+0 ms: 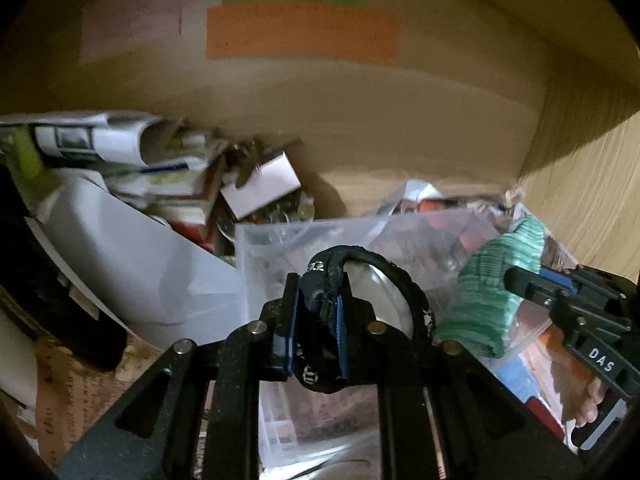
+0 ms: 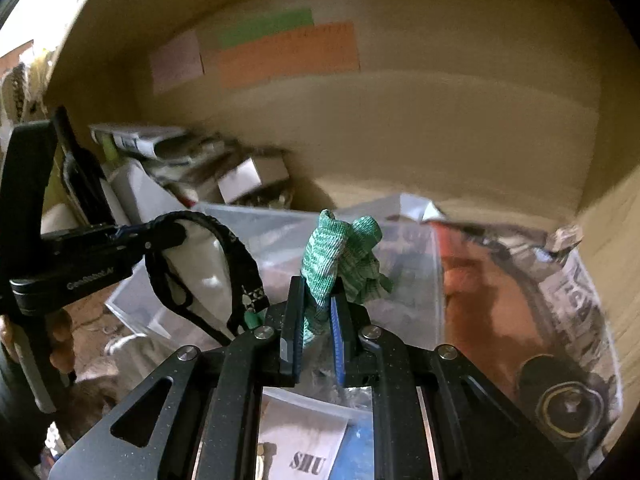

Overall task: Organize soft objects
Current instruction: 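Lower the glove and eye mask into the clear box and open both tools, then move the right tool to the yellow sponge while the left tool reaches the floral cloth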

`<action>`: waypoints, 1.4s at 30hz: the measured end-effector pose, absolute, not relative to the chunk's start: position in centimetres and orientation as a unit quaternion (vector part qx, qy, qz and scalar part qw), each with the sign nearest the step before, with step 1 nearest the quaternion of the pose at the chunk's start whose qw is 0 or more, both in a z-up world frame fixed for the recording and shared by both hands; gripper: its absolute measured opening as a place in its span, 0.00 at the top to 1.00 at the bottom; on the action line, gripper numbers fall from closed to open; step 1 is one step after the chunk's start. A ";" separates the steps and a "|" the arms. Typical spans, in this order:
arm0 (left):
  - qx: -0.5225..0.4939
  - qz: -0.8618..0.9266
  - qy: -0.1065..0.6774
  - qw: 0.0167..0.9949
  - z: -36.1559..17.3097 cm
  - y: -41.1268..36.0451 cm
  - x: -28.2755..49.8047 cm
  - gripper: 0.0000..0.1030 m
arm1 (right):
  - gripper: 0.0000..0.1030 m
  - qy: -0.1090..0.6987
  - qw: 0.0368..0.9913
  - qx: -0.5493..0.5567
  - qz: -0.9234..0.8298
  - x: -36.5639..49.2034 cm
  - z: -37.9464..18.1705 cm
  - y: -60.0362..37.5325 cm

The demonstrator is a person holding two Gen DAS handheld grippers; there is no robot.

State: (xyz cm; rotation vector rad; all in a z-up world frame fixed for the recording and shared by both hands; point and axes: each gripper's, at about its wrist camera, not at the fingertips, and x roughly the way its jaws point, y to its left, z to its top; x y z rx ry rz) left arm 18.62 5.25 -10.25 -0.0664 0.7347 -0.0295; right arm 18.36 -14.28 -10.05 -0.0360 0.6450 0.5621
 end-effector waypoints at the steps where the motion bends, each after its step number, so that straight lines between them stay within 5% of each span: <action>1: -0.029 -0.014 0.364 0.931 -10.6 5.1 18.8 0.86 | 0.90 0.318 0.908 -0.020 0.272 18.6 -10.3 -14.1; 6: -0.013 -0.012 0.368 0.930 -11.2 4.5 19.1 0.79 | 0.89 0.339 0.902 -0.036 0.265 19.3 -11.6 -13.5; 12: -0.010 -0.018 0.368 0.929 -11.3 4.3 19.0 0.58 | 0.86 0.353 0.899 -0.049 0.256 19.7 -12.1 -13.1; 23: -0.016 -0.019 0.331 0.943 -8.4 4.5 15.6 0.38 | 0.28 0.312 0.920 -0.064 0.228 17.9 -9.6 -14.0; 31: -0.014 -0.009 0.279 0.960 -5.5 4.5 11.2 0.10 | 0.20 0.261 0.936 -0.066 0.227 14.4 -6.6 -14.6; 42: 0.004 -0.010 0.297 0.955 -7.5 4.1 5.8 0.08 | 0.19 0.241 0.937 -0.044 0.249 8.2 -6.4 -16.2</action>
